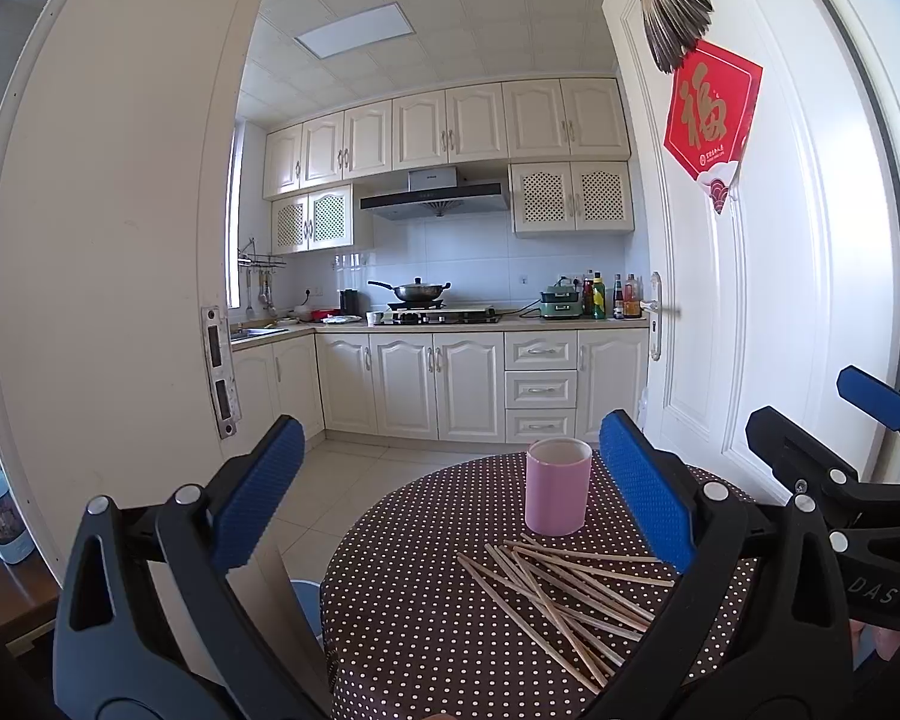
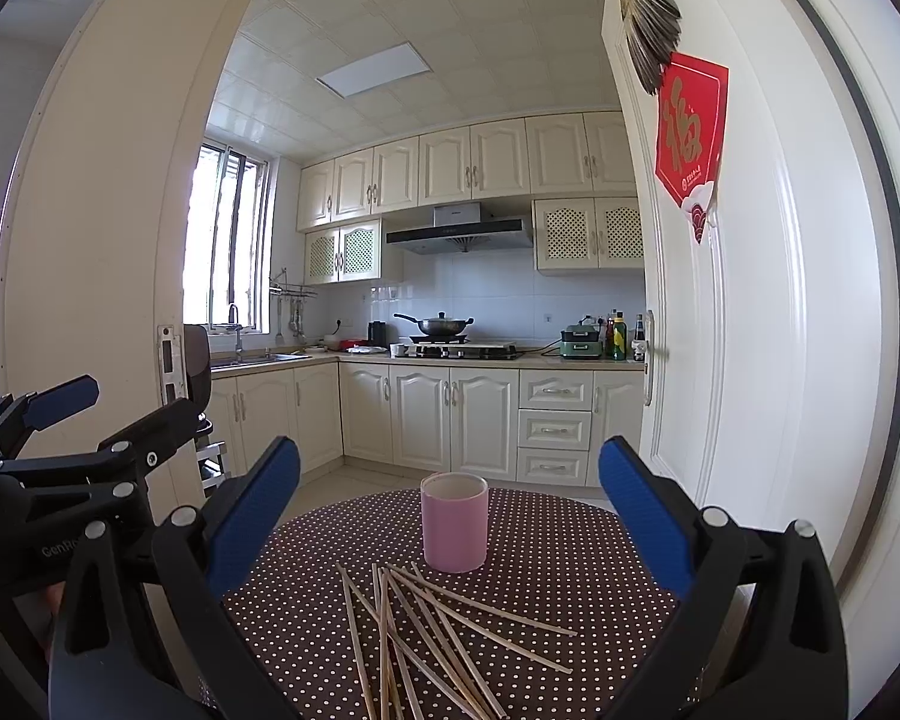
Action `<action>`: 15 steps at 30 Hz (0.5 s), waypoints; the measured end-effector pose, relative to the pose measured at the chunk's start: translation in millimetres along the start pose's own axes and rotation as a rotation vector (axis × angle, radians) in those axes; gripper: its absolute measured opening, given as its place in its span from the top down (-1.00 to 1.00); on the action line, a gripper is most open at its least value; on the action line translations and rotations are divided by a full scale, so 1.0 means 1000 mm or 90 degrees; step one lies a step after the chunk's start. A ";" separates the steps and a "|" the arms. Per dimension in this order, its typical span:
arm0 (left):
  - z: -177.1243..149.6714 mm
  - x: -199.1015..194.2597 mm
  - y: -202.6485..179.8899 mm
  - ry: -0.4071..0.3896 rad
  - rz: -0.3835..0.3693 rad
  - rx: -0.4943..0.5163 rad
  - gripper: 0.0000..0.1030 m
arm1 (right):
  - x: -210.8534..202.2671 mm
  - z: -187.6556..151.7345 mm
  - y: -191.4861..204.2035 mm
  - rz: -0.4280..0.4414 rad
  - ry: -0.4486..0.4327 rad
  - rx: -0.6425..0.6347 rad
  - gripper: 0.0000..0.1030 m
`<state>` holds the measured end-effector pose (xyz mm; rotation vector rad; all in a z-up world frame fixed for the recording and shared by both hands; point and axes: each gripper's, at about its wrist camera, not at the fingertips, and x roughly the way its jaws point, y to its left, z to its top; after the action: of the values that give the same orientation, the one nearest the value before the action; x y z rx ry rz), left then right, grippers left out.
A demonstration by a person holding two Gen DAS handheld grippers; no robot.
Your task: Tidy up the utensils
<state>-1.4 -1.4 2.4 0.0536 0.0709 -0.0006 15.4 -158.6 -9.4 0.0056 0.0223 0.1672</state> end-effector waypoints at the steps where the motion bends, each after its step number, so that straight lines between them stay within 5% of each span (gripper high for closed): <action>1: 0.000 0.000 0.000 0.000 0.000 0.000 -0.88 | 0.000 0.000 0.000 -0.001 0.000 0.000 -0.87; 15: 0.000 -0.003 0.002 -0.002 0.002 0.000 -0.88 | 0.001 0.000 -0.001 0.001 0.002 0.001 -0.87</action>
<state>-4.6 0.2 2.7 0.0541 0.0684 0.0019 16.2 -159.2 -9.2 0.0071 0.0253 0.1684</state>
